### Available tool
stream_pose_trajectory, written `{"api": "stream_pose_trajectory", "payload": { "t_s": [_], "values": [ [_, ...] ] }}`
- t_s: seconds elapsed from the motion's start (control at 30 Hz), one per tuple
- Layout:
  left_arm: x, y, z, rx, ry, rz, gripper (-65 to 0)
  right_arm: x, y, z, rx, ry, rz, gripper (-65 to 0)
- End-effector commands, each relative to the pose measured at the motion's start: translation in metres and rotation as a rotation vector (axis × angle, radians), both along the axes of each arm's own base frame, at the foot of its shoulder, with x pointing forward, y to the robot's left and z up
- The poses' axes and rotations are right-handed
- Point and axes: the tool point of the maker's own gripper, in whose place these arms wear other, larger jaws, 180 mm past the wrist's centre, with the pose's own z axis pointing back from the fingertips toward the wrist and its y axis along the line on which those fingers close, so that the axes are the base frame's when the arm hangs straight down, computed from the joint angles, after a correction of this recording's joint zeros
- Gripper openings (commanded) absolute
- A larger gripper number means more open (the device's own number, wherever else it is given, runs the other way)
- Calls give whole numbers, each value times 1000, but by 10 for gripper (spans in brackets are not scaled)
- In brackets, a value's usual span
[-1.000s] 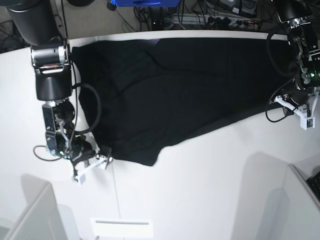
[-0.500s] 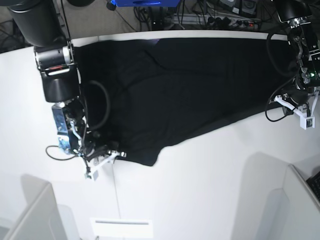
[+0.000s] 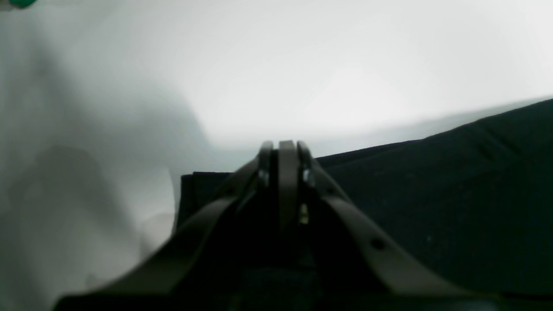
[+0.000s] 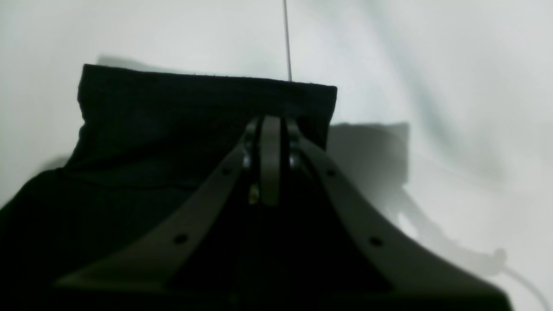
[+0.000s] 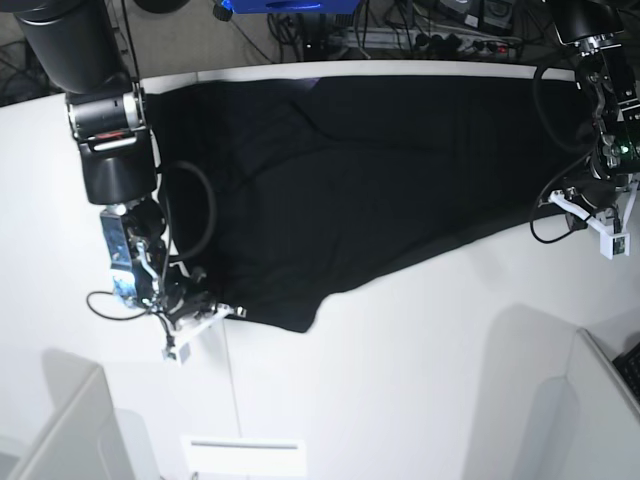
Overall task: Fold the T-shirt properly
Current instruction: 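Fold the shirt side with the right gripper toward the middle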
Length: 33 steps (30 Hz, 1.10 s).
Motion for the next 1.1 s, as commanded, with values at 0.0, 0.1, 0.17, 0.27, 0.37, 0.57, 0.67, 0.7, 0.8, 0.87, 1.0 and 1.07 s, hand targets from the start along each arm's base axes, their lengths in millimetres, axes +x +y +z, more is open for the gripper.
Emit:
{"api": "stream_pose_trajectory", "payload": {
  "t_s": [0.0,0.1,0.17,0.27,0.37,0.57,0.67,0.7,0.8,0.87,1.0,1.07],
  "values": [
    [7,7,14,31,-38,-7,-650,20,-3,24,8,-70,-10,-650],
    [7,8,13,27,-35,-5,-650,18,1,30,14,-88,2,-650],
    [6,8,12,23,-32,-3,-650,16,7,39,20,-118,19,-650],
    [6,8,11,22,-30,-1,-650,11,15,47,27,-137,41,-650],
    [6,8,11,22,-31,-1,-650,4,15,47,27,-121,15,-650],
    [7,8,12,24,-34,-3,-650,-10,12,54,39,-159,-4,-650],
    [6,8,12,25,-33,-4,-650,-20,-5,54,70,-145,-62,-650],
    [6,8,12,25,-33,-4,-650,-23,-8,55,77,-145,-72,-650],
    [6,8,12,23,-32,-6,-650,-35,-16,62,90,-150,-86,-650],
    [7,5,12,28,-30,-33,-650,-42,-17,67,98,-153,-86,-650],
    [10,-7,18,52,-42,-126,-650,-56,-20,72,112,-151,-95,-650],
    [8,-10,21,57,-47,-136,-650,-64,-23,74,115,-150,-99,-650]
  ]
}}
